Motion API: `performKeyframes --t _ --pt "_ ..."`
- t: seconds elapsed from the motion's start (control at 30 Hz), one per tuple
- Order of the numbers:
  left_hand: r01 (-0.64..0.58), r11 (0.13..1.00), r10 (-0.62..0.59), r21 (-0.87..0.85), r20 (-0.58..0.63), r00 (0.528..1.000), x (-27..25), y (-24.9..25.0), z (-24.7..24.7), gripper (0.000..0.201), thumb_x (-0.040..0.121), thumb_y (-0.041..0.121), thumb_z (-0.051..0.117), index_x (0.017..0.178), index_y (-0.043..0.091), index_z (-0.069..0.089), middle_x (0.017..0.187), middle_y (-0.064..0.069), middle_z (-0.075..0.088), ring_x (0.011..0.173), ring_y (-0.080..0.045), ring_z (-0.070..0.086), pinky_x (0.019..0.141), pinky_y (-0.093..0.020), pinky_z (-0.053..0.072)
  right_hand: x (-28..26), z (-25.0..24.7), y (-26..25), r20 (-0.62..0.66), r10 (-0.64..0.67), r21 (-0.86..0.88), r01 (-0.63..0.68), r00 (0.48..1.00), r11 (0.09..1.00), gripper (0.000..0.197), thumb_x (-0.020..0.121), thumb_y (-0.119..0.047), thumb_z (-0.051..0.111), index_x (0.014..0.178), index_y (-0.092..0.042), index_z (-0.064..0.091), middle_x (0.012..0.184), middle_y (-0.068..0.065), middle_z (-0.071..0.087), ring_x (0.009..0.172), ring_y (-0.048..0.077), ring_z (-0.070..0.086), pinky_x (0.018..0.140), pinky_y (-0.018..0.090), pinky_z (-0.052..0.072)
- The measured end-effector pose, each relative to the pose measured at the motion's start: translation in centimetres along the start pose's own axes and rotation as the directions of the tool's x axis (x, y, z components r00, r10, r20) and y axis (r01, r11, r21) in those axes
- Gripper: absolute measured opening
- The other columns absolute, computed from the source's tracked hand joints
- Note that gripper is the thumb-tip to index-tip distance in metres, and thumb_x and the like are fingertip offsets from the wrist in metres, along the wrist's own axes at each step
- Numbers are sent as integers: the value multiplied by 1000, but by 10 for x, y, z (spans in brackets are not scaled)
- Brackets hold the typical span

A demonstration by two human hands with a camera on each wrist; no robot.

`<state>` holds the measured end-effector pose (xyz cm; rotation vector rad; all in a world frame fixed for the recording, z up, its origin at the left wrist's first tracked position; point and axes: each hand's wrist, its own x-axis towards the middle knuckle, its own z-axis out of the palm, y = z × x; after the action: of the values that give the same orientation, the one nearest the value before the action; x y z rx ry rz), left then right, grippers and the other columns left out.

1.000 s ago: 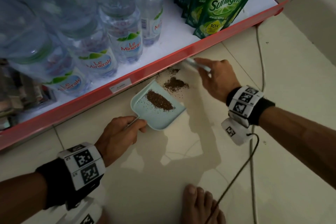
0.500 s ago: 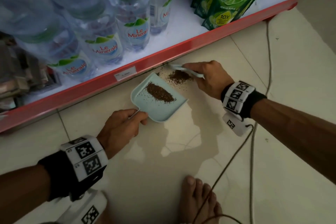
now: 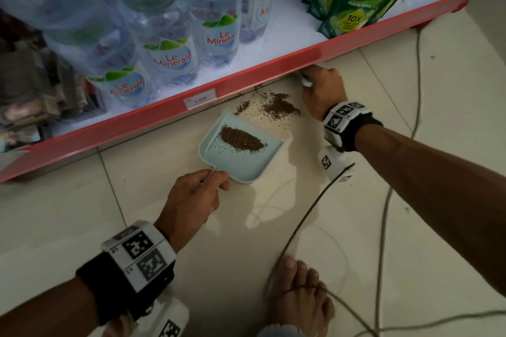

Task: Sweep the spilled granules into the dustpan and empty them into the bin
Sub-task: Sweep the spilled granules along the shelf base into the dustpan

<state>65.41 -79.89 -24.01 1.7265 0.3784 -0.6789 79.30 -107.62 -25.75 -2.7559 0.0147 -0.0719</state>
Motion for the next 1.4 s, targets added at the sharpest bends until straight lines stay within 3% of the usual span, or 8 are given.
performKeyframes --t 0.23,0.4,0.6,0.7,0.8,0.97,1.2,1.4 --pt "-72 997 74 38 -62 995 -8 -18 -15 32 94 34 58 71 13 66 46 4 43 42 -10 38 40 -16 31 -34 -7 -22 194 -377 162 349 906 923 39 92 -3 57 127 -17 66 119 5 71 83 24 72 77 19 48" --pt "-86 996 85 -10 -96 992 -16 -33 -28 33 94 34 59 64 21 64 46 5 39 43 -9 36 40 -16 30 -41 -28 4 -97 -253 56 259 963 964 34 90 -7 54 121 -14 67 108 14 74 88 32 71 79 33 56" --pt "-80 997 80 8 -59 995 -19 -40 -34 31 93 36 58 68 19 65 48 4 39 44 -11 36 40 -16 31 -7 -11 0 39 74 -140 -67 997 988 38 89 -4 51 121 -13 68 95 29 70 84 49 63 76 43 51" --pt "-79 997 79 5 -44 996 -20 -40 -34 31 93 37 57 70 17 65 48 3 39 44 -11 36 40 -17 30 -4 7 -29 93 -56 -46 60 994 997 29 90 -3 51 109 -8 73 100 21 73 89 40 68 78 31 49" --pt "-86 996 86 15 -35 996 -23 -42 -36 30 93 37 57 69 19 65 47 5 40 43 -10 36 41 -17 30 -14 11 -60 199 -306 133 283 931 950 34 96 -6 52 124 -14 68 119 7 70 98 18 68 91 25 48" --pt "-82 996 83 16 -45 996 -28 -48 -44 28 92 38 57 70 22 65 48 5 39 45 -11 36 44 -20 31 -33 -10 -61 373 -497 146 479 783 865 43 90 2 58 128 -15 65 129 6 66 104 29 69 90 36 54" --pt "-82 997 82 6 -53 995 -31 -54 -53 32 82 51 55 69 23 64 46 6 39 44 -10 36 45 -22 31 -33 -40 -16 51 -334 5 334 941 942 34 93 -5 56 122 -19 67 99 12 76 70 31 68 65 32 53" --pt "-105 994 106 22 -36 994 -24 -52 -45 29 93 37 56 70 22 64 46 6 39 43 -9 36 43 -19 31 -35 -22 -19 123 -56 -125 71 991 990 36 95 -8 49 123 -21 68 91 18 76 70 36 70 75 35 56"
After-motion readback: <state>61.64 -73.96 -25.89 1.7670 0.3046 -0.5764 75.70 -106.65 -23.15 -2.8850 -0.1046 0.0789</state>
